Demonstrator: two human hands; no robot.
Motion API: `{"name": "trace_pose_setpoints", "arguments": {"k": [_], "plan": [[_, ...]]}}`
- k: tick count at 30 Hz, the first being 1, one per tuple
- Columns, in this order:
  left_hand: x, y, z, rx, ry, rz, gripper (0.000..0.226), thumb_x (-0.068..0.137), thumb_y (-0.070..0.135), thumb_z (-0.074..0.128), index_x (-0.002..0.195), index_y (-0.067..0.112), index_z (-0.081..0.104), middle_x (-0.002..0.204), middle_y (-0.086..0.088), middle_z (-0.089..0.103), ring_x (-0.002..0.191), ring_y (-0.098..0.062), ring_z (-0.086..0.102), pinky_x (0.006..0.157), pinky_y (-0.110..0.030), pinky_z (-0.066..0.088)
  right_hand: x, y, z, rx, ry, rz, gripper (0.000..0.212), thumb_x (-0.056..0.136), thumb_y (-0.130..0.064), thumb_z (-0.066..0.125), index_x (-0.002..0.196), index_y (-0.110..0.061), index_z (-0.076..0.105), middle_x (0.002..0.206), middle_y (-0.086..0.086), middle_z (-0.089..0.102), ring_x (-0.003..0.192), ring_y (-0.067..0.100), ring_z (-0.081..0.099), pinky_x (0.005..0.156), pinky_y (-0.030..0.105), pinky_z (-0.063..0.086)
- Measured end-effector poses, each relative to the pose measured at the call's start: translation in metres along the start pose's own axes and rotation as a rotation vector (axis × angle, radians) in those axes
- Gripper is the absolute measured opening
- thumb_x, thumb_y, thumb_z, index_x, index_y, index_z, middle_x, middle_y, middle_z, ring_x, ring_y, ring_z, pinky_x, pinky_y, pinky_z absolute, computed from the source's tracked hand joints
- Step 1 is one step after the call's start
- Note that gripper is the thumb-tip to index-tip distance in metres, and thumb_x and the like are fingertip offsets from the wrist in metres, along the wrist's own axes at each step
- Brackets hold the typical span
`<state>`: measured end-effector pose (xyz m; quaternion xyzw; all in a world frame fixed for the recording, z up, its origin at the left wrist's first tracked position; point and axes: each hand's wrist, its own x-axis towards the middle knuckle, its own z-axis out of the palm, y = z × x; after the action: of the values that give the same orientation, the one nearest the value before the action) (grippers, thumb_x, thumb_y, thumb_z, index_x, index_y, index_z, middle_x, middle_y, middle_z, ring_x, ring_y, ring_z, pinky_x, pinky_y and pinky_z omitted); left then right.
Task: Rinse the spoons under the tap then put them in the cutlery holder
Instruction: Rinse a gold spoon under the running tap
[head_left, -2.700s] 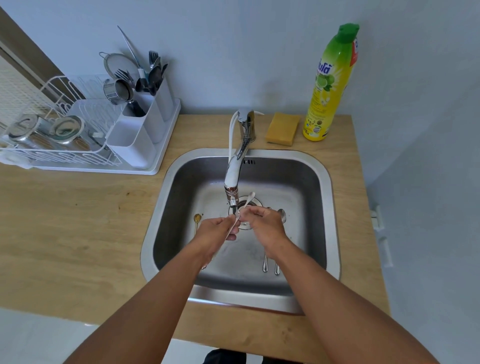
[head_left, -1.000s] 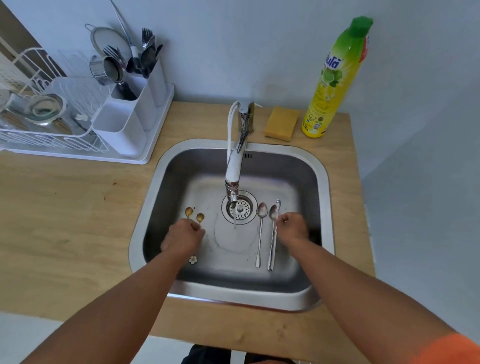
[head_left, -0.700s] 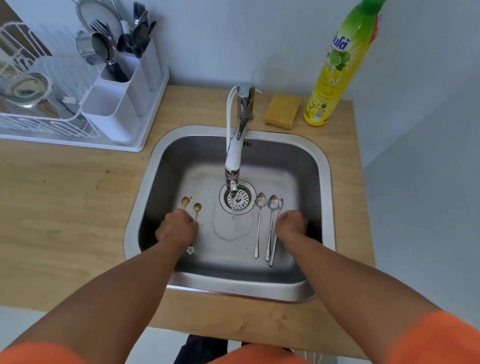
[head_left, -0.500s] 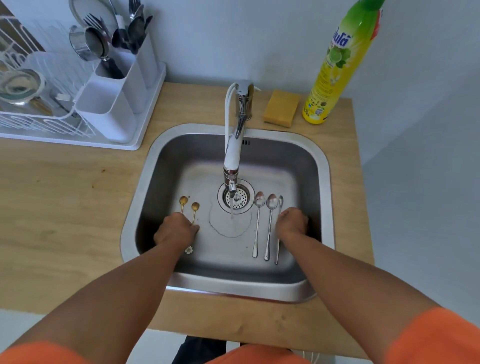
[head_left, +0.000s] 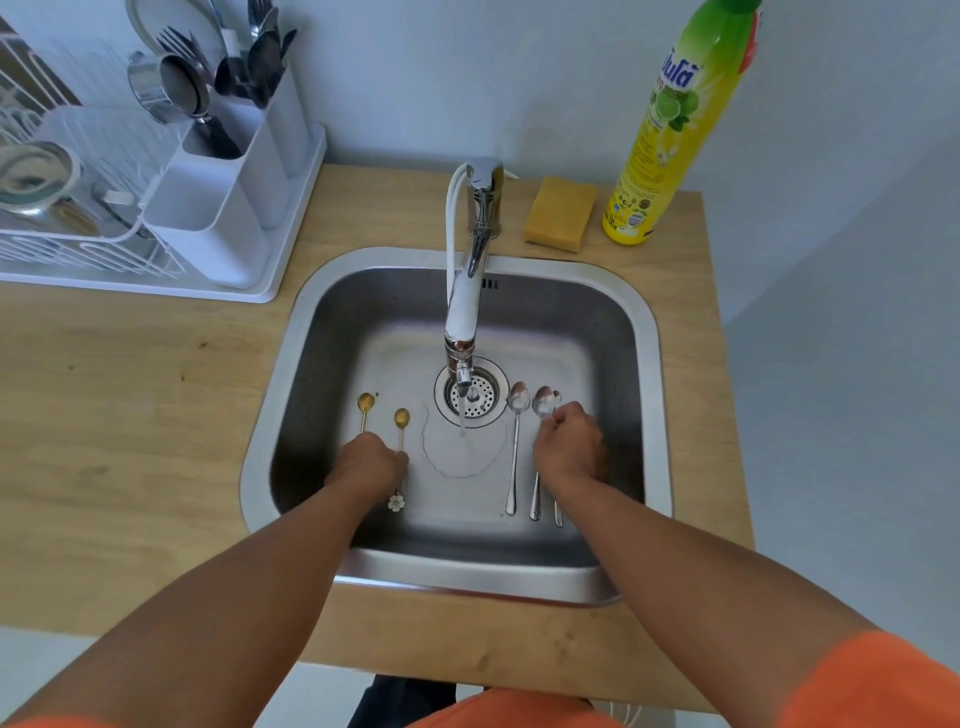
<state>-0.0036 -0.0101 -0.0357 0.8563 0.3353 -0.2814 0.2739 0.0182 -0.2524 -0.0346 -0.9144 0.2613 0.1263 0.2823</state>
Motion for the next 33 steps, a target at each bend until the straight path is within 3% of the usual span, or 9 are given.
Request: {"name": "trace_pose_setpoints", "arguments": {"k": [3,6,10,15,18,21,23,27,33], "plan": [[-0.01,0.009,0.004,-0.039,-0.038,0.029,0.025,0.091,0.032,0.065,0.084,0.009,0.062,0.087,-0.012,0.067,0.075,-0.027,0.063,0.058,-0.029,0.043,-0.012,-0.013,0.004,0.042,-0.035,-0.049,0.018,0.101,-0.038,0.054,0.103,-0.026,0.067,0.109,0.002,0.072,0.097,0.028,0.067,0.072,0.031,0.046],[-0.025,0.018,0.013,-0.044,-0.105,0.064,0.028,0.091,0.03,0.066,0.085,0.003,0.068,0.081,-0.013,0.069,0.068,-0.026,0.063,0.054,-0.027,0.041,-0.019,-0.024,0.011,0.173,-0.243,-0.059,0.018,0.096,-0.041,0.059,0.091,-0.027,0.071,0.093,-0.007,0.073,0.086,0.022,0.067,0.072,0.031,0.049],[-0.047,0.025,0.023,-0.072,-0.178,0.102,0.03,0.088,0.03,0.067,0.079,0.002,0.072,0.081,-0.018,0.076,0.06,-0.028,0.062,0.062,-0.031,0.049,-0.029,-0.032,0.019,0.42,-0.568,0.007,0.029,0.09,-0.043,0.073,0.084,-0.015,0.077,0.082,0.008,0.077,0.061,0.02,0.057,0.051,0.028,0.043],[-0.062,0.026,0.029,-0.128,-0.18,0.132,0.031,0.093,0.029,0.065,0.071,0.007,0.069,0.073,-0.017,0.075,0.049,-0.024,0.058,0.05,-0.025,0.046,-0.03,-0.031,0.023,0.44,-0.595,0.084,0.008,0.084,-0.028,0.078,0.081,-0.021,0.08,0.092,0.01,0.081,0.057,0.017,0.055,0.044,0.022,0.037],[-0.066,0.027,0.03,-0.216,-0.183,0.097,0.037,0.096,0.028,0.066,0.063,0.012,0.062,0.065,-0.013,0.067,0.046,-0.021,0.054,0.04,-0.019,0.038,-0.03,-0.032,0.021,0.426,-0.612,0.124,0.012,0.084,-0.029,0.081,0.084,-0.018,0.078,0.089,0.006,0.081,0.06,0.016,0.057,0.045,0.022,0.037],[-0.071,0.031,0.03,-0.382,-0.251,0.052,0.035,0.101,0.032,0.065,0.073,0.012,0.062,0.07,-0.012,0.062,0.052,-0.019,0.054,0.04,-0.019,0.029,-0.028,-0.034,0.02,0.461,-0.652,0.176,0.014,0.085,-0.027,0.081,0.087,-0.013,0.079,0.084,0.008,0.078,0.059,0.018,0.052,0.044,0.021,0.033],[-0.074,0.033,0.028,-0.445,-0.312,0.037,0.028,0.102,0.033,0.065,0.086,0.01,0.068,0.076,-0.009,0.066,0.052,-0.013,0.059,0.041,-0.019,0.032,-0.026,-0.035,0.018,0.468,-0.662,0.172,0.01,0.084,-0.024,0.081,0.081,-0.014,0.079,0.079,0.006,0.074,0.058,0.016,0.051,0.043,0.021,0.033],[-0.068,0.033,0.017,-0.502,-0.382,-0.028,0.02,0.099,0.033,0.07,0.102,0.013,0.075,0.095,-0.002,0.08,0.063,-0.008,0.066,0.045,-0.02,0.046,-0.022,-0.032,0.012,0.406,-0.622,0.093,0.01,0.083,-0.025,0.082,0.08,-0.016,0.079,0.085,0.0,0.079,0.057,0.012,0.056,0.047,0.021,0.038],[-0.05,0.046,0.011,-0.632,-0.248,-0.013,0.016,0.096,0.032,0.075,0.109,0.023,0.075,0.105,0.003,0.078,0.083,-0.014,0.068,0.059,-0.028,0.055,-0.018,-0.028,0.01,0.364,-0.602,-0.013,0.014,0.084,-0.026,0.082,0.075,-0.015,0.08,0.082,-0.001,0.08,0.084,0.016,0.074,0.08,0.031,0.056]]}}
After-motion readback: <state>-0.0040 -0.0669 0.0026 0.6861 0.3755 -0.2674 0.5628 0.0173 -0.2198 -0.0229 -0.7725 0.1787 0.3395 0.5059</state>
